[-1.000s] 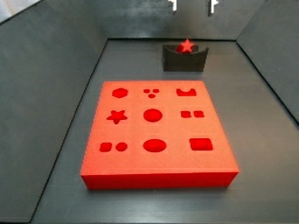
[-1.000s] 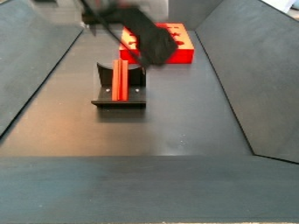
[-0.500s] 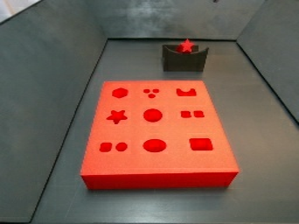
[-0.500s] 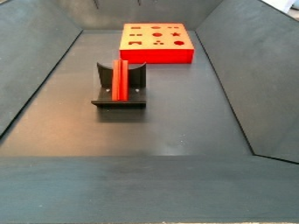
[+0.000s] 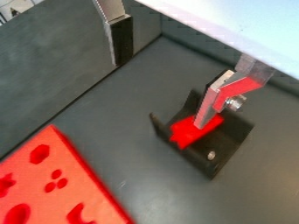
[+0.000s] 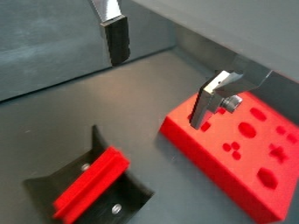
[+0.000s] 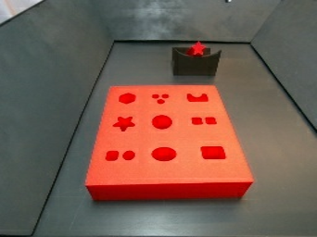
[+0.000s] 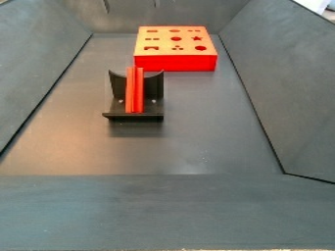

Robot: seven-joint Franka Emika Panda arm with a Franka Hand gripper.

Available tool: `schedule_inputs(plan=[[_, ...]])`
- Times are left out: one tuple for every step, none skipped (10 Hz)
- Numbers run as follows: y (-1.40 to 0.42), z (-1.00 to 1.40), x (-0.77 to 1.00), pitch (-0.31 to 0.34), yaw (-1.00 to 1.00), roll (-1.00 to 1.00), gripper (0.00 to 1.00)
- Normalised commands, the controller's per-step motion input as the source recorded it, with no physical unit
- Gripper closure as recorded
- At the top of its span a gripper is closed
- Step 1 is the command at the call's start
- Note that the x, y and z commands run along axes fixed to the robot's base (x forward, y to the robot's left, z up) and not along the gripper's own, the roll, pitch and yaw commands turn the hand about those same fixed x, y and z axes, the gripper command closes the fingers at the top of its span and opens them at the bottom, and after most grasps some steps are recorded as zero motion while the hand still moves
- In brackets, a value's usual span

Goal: Pick up the star object. Move up. Place the star object on the fixture. Regrasp the star object. Move to above the board. Insert the star object.
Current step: Regrasp the star object.

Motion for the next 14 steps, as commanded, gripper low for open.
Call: schedule_inputs(plan=[[-0.02, 0.00, -0.03, 0.009, 0.03, 1.00, 0.00], [-0.02, 0.01, -0.03, 0.003, 0.03, 1.00, 0.00], [-0.02, 0.01, -0.03, -0.004, 0.03, 1.00, 0.00], [-0.02, 0.01, -0.02, -0.007, 0.03, 1.00, 0.00], [-0.02, 0.01, -0.03, -0.006, 0.03, 1.00, 0.00], [-0.02, 0.01, -0.02, -0.004, 0.03, 1.00, 0.00], [-0.02, 0.01, -0.01, 0.001, 0.03, 1.00, 0.00], [-0.02, 0.00, 0.00, 0.007, 0.03, 1.00, 0.00], [-0.02, 0.00, 0.02, 0.013, 0.04, 1.00, 0.00], [-0.03, -0.01, 0.03, 0.025, 0.04, 1.00, 0.00], [-0.03, -0.01, 0.04, 0.036, 0.04, 1.00, 0.00], [-0.03, -0.01, 0.05, 0.047, 0.05, 1.00, 0.00], [-0.03, -0.01, 0.07, 0.073, 0.06, 1.00, 0.00], [-0.03, -0.01, 0.08, 0.100, 0.07, 1.00, 0.00]])
